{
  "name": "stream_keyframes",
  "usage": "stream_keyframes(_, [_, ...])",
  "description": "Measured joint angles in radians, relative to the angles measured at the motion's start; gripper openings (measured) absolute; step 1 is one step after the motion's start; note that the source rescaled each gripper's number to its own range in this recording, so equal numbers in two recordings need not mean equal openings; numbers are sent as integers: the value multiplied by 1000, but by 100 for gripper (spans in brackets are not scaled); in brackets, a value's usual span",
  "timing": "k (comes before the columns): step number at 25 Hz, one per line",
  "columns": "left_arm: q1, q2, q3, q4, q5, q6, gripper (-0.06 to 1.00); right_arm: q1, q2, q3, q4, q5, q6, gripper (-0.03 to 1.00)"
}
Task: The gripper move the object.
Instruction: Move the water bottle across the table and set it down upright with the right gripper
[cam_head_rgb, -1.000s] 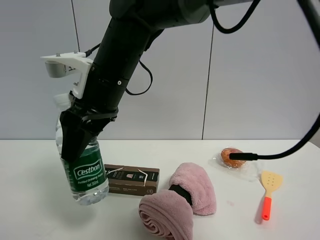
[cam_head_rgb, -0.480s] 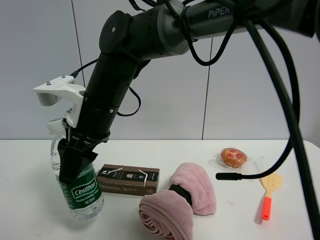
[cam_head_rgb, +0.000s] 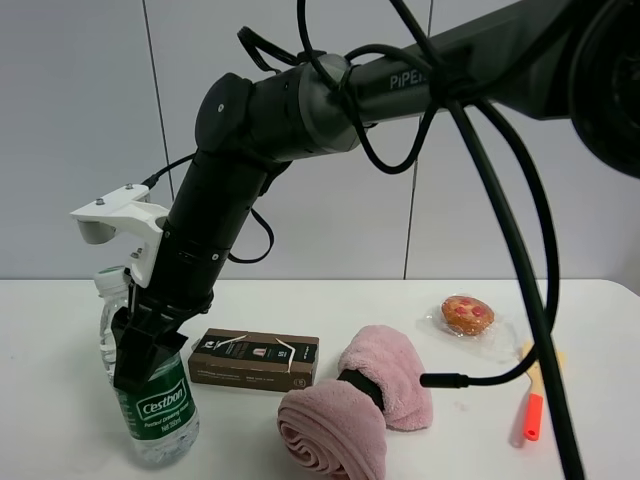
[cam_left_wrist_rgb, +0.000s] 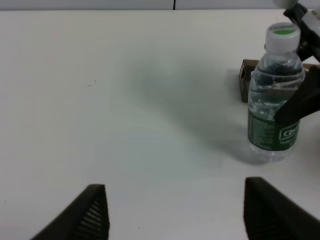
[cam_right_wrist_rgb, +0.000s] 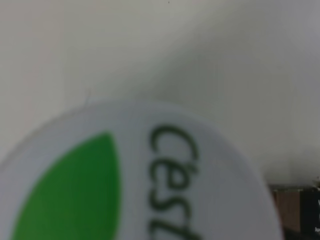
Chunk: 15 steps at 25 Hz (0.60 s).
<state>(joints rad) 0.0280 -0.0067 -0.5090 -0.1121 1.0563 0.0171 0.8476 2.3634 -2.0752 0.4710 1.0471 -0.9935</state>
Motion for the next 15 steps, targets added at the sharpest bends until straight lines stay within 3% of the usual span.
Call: stream_keyframes(15, [0, 0, 0, 0, 0, 0, 100, 0, 1, 0, -3, -4, -8, 0])
